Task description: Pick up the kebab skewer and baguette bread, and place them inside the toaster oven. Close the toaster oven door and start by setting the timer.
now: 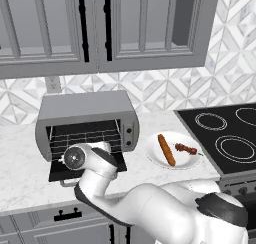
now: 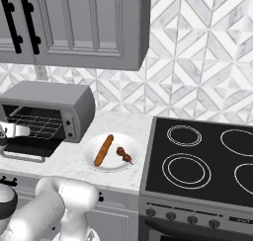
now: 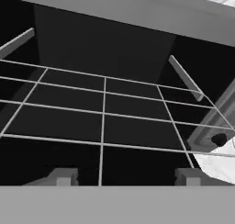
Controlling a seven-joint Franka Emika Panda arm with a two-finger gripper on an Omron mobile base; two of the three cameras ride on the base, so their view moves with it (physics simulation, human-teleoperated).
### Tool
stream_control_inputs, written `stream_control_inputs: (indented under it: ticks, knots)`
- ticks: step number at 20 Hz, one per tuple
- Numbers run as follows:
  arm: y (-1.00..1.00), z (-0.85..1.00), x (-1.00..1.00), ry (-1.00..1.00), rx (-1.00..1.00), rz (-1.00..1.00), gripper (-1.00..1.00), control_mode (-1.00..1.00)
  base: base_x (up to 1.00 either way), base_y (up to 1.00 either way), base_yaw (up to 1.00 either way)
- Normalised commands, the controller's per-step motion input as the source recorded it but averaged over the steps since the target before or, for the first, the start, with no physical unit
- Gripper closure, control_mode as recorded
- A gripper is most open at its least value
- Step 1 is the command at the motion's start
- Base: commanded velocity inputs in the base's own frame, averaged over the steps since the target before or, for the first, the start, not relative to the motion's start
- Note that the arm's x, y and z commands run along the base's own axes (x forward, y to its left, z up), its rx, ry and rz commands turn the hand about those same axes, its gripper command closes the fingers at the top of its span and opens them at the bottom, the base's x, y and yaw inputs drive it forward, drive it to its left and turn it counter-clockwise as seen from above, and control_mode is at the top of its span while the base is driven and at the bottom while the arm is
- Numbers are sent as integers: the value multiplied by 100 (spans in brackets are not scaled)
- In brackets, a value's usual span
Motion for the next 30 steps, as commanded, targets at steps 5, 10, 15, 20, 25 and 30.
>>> stream_control_inputs:
  ticks: [5, 10, 15, 20, 25, 30]
  knots:
    - [4, 20, -51, 23, 1, 0, -100, -100, 0, 0, 0]
    - [-32, 72, -80, 16, 4, -6, -100, -100, 0, 0, 0]
    - [-99, 12, -27, 18, 0, -19, -100, -100, 0, 0, 0]
    - [-100, 0, 4, 20, 0, -13, -100, -100, 0, 0, 0]
    - [-100, 0, 23, 23, 0, -9, -100, -100, 0, 0, 0]
    - [-100, -3, 20, 17, 0, 0, -100, -100, 0, 0, 0]
